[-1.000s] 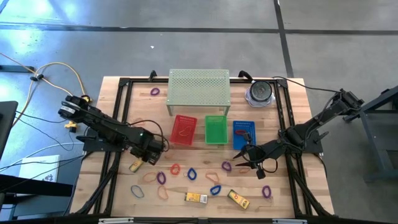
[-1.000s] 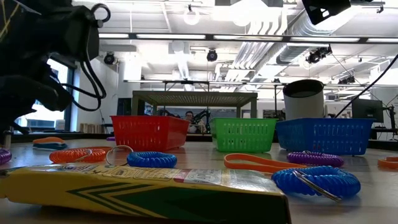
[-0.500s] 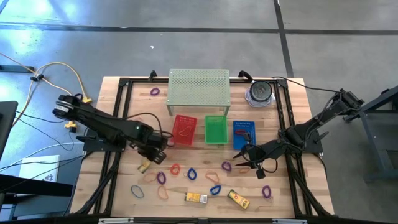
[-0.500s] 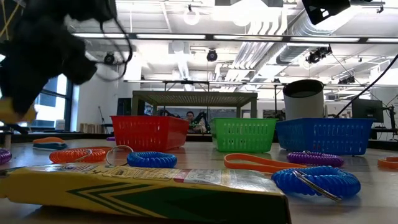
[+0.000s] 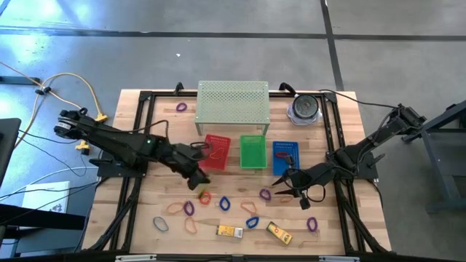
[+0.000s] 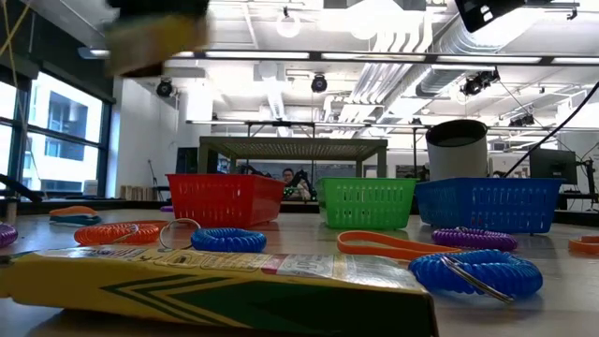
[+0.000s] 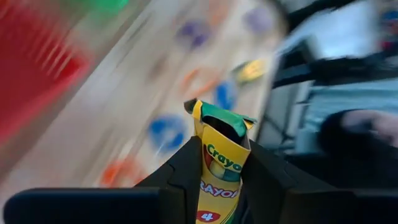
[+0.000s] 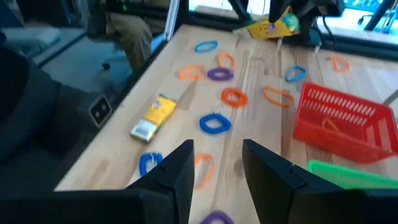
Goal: Pick & Place Office Desk Supplies
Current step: Put the left yellow crayon box into the green bin
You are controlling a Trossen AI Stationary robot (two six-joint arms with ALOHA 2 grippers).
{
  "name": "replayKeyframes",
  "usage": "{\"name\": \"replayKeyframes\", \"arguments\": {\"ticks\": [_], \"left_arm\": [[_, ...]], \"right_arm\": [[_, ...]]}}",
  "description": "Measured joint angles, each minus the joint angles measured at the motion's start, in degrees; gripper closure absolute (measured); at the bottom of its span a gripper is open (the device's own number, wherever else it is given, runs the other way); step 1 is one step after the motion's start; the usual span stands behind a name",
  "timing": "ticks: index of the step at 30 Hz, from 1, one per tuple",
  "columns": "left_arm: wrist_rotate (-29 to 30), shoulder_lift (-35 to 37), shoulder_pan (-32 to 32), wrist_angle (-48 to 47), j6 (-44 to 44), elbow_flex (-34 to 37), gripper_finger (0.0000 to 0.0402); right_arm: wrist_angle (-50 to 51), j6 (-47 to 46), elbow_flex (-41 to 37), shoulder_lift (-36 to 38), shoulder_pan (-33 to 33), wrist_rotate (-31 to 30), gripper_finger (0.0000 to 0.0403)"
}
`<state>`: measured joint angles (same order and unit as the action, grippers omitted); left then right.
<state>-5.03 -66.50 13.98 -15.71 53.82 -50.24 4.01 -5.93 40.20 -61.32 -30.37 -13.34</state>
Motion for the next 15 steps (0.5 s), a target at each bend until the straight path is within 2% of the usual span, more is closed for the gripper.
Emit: {"name": "replayKeyframes", "arguments": {"ticks": [7, 11, 15], "left_arm": [[2.0, -1.9, 0.0, 22.3, -22.1, 0.0, 0.0308], [2.0, -3.4, 0.0, 26.6, -29.5, 0.0, 0.0308], [2.0, -5.5, -0.4, 28.7, -31.3, 0.0, 0.0308]], "right_arm": [[-8.9, -6.3, 0.0, -2.6, 0.3, -1.6, 0.0279], [-14.5, -7.0, 0.0, -6.2, 1.6, -1.5, 0.0271], [-19.3, -8.7, 0.0, -10.5, 4.4, -1.4, 0.023]]}}
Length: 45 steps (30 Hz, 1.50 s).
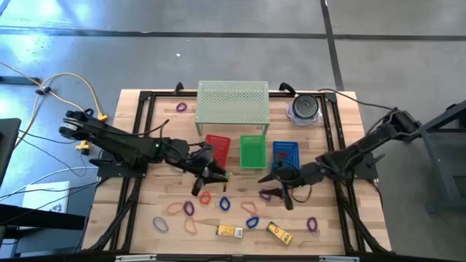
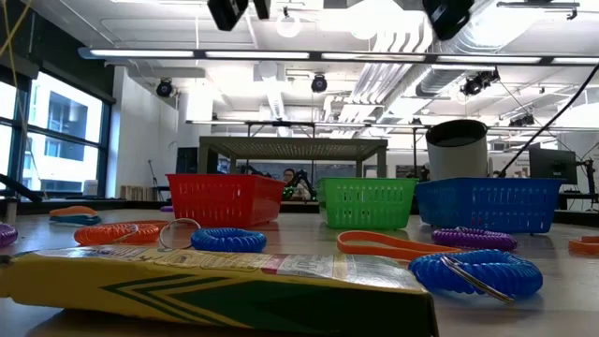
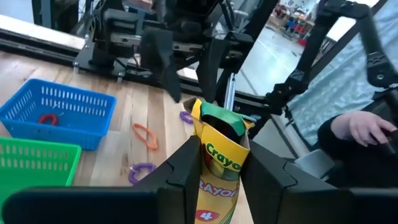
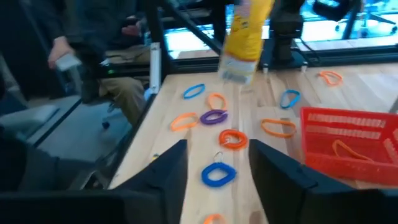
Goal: Pick & Place Office Desk Supplies
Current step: Put the left yellow crayon box into the green bin
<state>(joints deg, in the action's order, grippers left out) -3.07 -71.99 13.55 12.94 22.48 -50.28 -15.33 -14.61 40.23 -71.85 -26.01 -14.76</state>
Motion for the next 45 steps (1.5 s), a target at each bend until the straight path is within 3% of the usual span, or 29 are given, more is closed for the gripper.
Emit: {"name": "replayKeyframes", "arguments": {"ticks": [8, 14, 19, 28, 37, 45], "left_arm": [[0.7, -2.8, -0.5, 6.8, -4.4, 0.0, 0.0308], [8.8, -4.6, 0.0, 11.8, -8.9, 0.0, 0.0308], [21.3, -5.7, 0.3, 13.9, -8.0, 0.0, 0.0308], [37.6, -10.8, 1.7, 21.8, -6.8, 0.0, 0.0308], [39.3, -13.2, 1.6, 27.9, -8.9, 0.0, 0.0308], [39.4, -13.2, 1.4, 28.6, -8.7, 0.0, 0.0308]], "right_arm": [[-13.5, 3.1, 0.0, -8.4, 5.9, 0.2, 0.0114], [-22.1, 5.4, 0.0, -11.8, 7.8, -0.7, 0.0078], [-25.2, 6.9, 0.0, -13.7, 8.6, -2.3, 0.0076], [-26.1, 13.1, 0.0, -14.8, 7.9, -16.9, 0.0076], [-26.3, 16.7, 0.0, -14.8, 8.1, -24.3, 0.0079], [-27.3, 17.9, 0.0, -14.8, 9.5, -24.3, 0.0145]]}}
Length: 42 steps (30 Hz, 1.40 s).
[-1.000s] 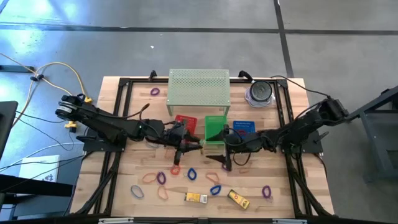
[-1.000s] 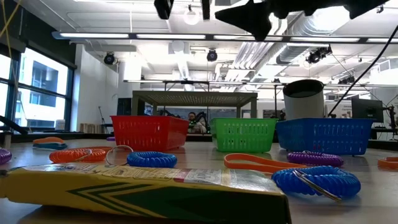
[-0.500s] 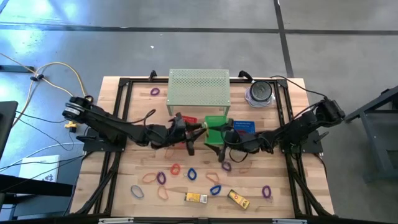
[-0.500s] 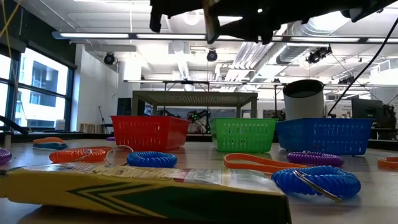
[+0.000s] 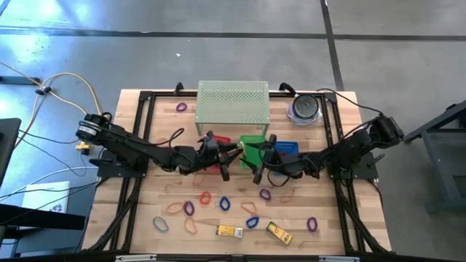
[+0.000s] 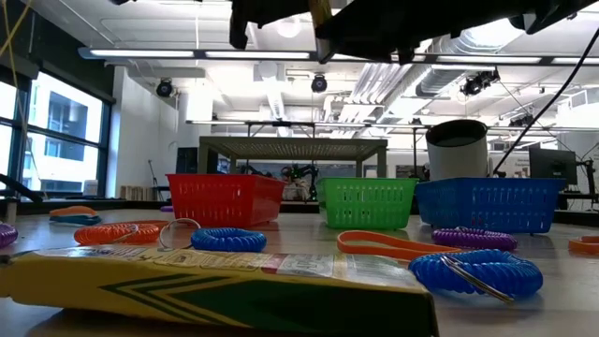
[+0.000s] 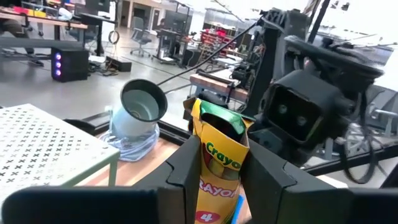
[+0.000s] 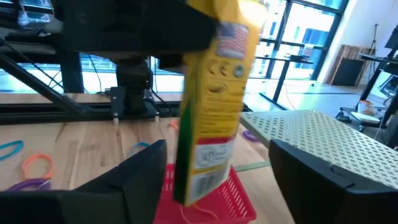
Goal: Pick & Place Office Desk Supplies
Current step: Put the left yellow crayon box into the green bin
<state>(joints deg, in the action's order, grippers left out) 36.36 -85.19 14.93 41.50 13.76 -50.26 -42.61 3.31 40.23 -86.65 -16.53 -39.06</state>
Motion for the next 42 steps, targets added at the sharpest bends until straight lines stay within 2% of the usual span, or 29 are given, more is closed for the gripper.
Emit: {"name": "replayKeyframes", "arguments": {"ticks": [10, 18, 22, 33, 37, 42], "left_arm": [[0.0, 0.0, -2.6, 0.4, 0.5, 0.0, 0.0308], [1.5, 0.0, -4.7, 1.5, 1.1, 0.0, 0.0308], [1.6, 0.0, -4.7, 1.3, 1.1, 0.0, 0.0308], [2.0, -3.4, -4.7, 5.1, 0.7, 0.0, 0.0308], [2.0, -3.3, -4.7, 6.2, -0.4, 0.0, 0.0308], [2.0, -3.3, -4.5, 6.3, -0.5, 0.0, 0.0308]], "right_arm": [[-1.9, 0.2, 0.0, 0.0, 1.7, 0.5, 0.0247], [-4.4, 2.7, 0.0, 0.0, 2.7, -0.2, 0.0288], [-3.6, 1.1, 0.0, 0.0, 3.1, 1.0, 0.0273], [-3.2, 4.0, 3.0, -1.6, 3.6, -0.1, 0.0151], [-2.3, 5.8, 4.1, -3.7, 3.0, -3.0, 0.014], [-1.7, 6.2, 4.2, -5.6, 2.7, -6.0, 0.0148]]}}
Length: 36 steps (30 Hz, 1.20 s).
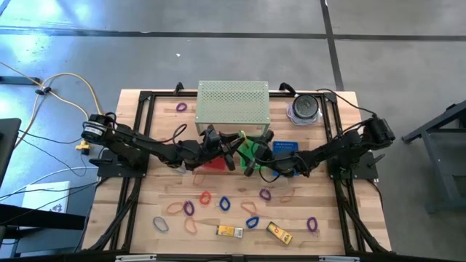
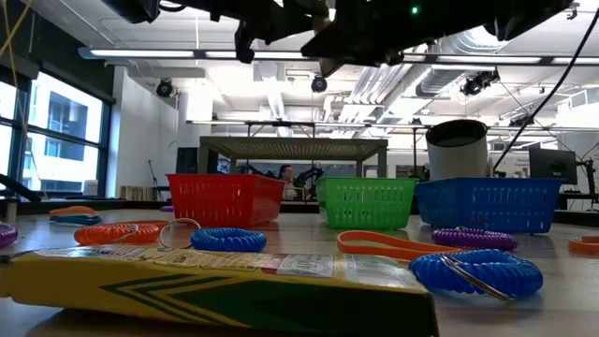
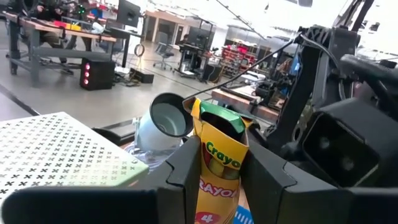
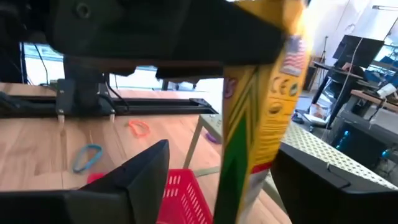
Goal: Pick & Place Office Desk Supplies
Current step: Put the left yellow crayon box into the green bin
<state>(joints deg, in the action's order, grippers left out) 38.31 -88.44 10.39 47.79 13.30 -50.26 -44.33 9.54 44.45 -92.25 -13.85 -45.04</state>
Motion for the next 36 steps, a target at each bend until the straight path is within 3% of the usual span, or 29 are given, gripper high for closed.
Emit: {"name": "replayKeyframes", "arguments": {"ticks": [9, 20, 36], "left_arm": [[0.0, 0.0, 0.4, -1.2, 0.1, 0.0, 0.0308], [0.2, 0.1, 0.5, -1.3, 0.5, 0.0, 0.0308], [0.1, 0.1, 1.2, -1.2, 1.9, 0.0, 0.0306]], "right_arm": [[-3.7, 4.4, 0.0, 0.1, -1.7, -3.6, 0.02], [-4.4, 5.2, 0.0, 0.1, -1.7, -4.1, 0.0333], [-3.9, 5.6, 0.0, 0.1, -1.8, -4.9, 0.034]]}}
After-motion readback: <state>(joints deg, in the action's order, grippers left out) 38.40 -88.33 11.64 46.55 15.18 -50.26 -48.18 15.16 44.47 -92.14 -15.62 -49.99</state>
